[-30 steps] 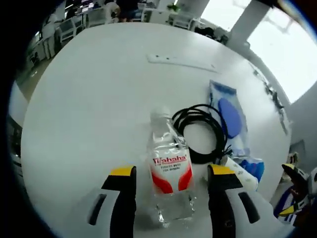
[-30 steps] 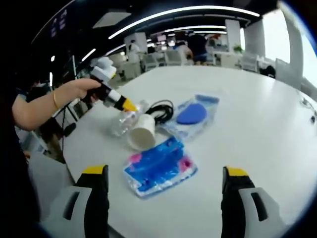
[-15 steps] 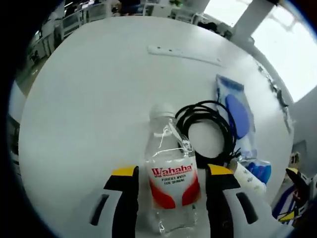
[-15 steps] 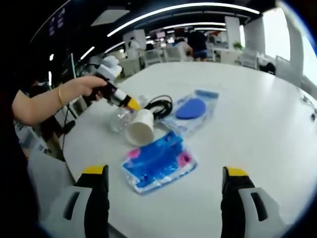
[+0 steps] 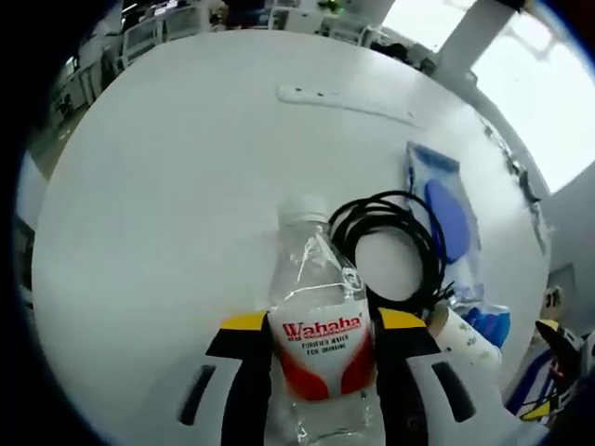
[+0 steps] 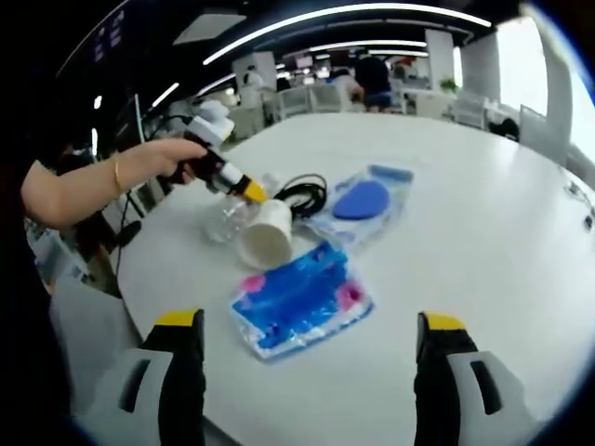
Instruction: Arrange the tabletop items into an orderly group along one side of the table until the central work area is clear of visible clutter.
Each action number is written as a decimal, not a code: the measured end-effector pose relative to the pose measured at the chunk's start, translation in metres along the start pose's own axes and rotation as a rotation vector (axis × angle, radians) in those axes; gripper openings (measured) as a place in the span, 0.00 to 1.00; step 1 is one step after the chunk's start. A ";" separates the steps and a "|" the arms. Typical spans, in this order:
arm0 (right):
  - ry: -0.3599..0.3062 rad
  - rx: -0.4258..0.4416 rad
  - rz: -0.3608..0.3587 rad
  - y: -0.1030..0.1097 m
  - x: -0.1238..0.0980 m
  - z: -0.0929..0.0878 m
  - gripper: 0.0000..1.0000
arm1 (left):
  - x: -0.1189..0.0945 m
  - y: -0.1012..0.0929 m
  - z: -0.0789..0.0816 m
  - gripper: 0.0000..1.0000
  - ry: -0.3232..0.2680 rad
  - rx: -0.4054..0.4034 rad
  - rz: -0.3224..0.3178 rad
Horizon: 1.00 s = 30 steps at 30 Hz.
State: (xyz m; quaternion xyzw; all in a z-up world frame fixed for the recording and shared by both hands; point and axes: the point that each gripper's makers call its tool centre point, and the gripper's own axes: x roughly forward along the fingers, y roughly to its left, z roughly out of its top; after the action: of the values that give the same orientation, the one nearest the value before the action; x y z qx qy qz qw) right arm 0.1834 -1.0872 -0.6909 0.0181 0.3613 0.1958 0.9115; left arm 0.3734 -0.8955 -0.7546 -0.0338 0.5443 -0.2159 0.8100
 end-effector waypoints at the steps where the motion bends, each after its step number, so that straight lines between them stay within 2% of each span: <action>1: -0.001 -0.001 -0.004 -0.001 -0.001 0.000 0.92 | 0.000 -0.001 0.001 0.40 -0.005 0.005 -0.006; 5: -0.011 0.006 -0.009 -0.003 -0.003 0.002 0.92 | -0.001 0.000 0.000 0.39 -0.024 -0.005 -0.017; 7: -0.014 0.005 -0.011 -0.003 -0.003 0.003 0.92 | -0.003 -0.002 -0.001 0.39 -0.055 -0.004 -0.026; 12: -0.015 -0.010 -0.015 -0.002 -0.005 0.006 0.92 | -0.009 -0.002 -0.007 0.39 -0.068 -0.023 -0.038; 15: -0.021 -0.017 -0.013 0.000 -0.006 0.008 0.92 | -0.012 0.000 -0.005 0.38 -0.089 -0.019 -0.042; 19: -0.020 -0.023 -0.018 0.000 -0.005 0.009 0.92 | -0.022 0.002 0.001 0.38 -0.141 -0.008 -0.036; 22: -0.019 -0.028 -0.019 0.001 -0.005 0.010 0.92 | -0.033 0.000 0.010 0.38 -0.205 0.016 -0.057; 24: -0.017 -0.039 -0.022 0.003 -0.005 0.011 0.92 | -0.041 0.000 0.014 0.38 -0.245 0.003 -0.057; 30: -0.038 -0.028 -0.003 0.006 -0.006 0.016 0.92 | -0.054 -0.004 0.020 0.37 -0.313 0.013 -0.074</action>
State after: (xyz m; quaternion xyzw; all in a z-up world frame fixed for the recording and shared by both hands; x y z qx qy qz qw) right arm 0.1880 -1.0821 -0.6747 0.0084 0.3411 0.1991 0.9187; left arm 0.3733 -0.8816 -0.6991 -0.0817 0.4082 -0.2412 0.8767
